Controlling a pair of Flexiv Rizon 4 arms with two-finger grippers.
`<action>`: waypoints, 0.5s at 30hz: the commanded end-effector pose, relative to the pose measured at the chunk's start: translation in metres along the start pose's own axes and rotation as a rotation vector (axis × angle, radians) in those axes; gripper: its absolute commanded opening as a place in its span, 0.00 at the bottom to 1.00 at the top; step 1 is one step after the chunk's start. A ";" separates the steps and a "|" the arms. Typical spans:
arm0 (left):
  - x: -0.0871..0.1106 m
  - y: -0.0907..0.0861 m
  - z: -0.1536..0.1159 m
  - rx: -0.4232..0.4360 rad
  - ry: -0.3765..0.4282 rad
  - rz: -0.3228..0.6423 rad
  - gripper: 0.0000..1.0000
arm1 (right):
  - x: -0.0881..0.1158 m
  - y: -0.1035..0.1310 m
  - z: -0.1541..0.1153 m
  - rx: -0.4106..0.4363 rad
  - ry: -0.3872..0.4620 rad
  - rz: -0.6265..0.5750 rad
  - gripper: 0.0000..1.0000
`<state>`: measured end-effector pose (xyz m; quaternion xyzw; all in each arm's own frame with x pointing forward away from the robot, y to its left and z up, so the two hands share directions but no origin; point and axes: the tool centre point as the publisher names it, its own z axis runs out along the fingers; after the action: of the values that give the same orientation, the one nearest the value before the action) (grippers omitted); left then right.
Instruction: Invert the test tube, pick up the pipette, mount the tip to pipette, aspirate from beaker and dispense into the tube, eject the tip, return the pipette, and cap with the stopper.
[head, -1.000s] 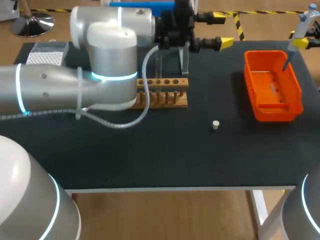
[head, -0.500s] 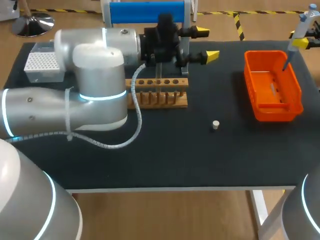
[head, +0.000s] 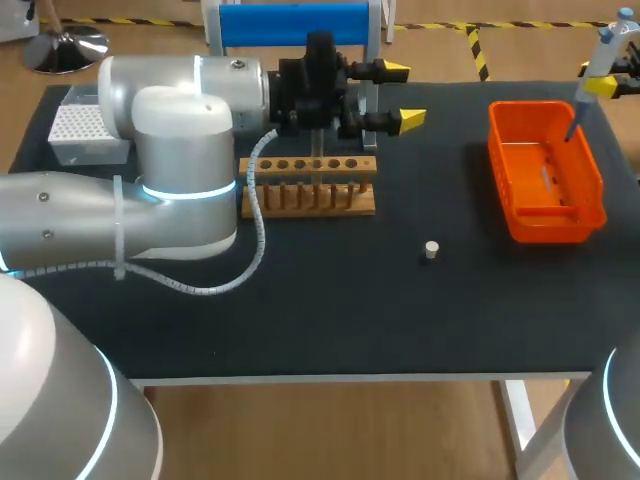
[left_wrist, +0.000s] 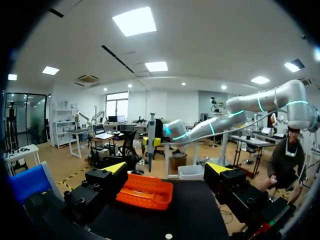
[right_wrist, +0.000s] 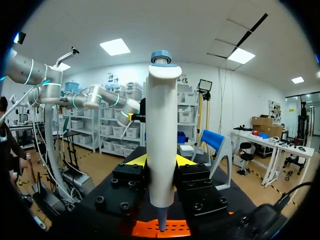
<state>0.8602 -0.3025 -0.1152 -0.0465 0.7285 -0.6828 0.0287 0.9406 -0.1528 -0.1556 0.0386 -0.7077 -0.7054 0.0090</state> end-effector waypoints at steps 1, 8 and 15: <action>0.002 0.001 -0.008 -0.002 0.001 0.002 1.00 | 0.000 0.001 -0.001 0.003 0.001 0.000 0.00; 0.004 0.003 -0.011 0.008 -0.009 0.015 1.00 | 0.000 0.001 -0.001 0.003 0.001 0.000 0.00; 0.008 0.003 -0.013 -0.010 -0.025 0.039 1.00 | 0.000 0.001 -0.001 0.003 0.001 0.000 0.00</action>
<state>0.8554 -0.2904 -0.1190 -0.0378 0.7304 -0.6802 0.0493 0.9405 -0.1528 -0.1556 0.0386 -0.7077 -0.7054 0.0090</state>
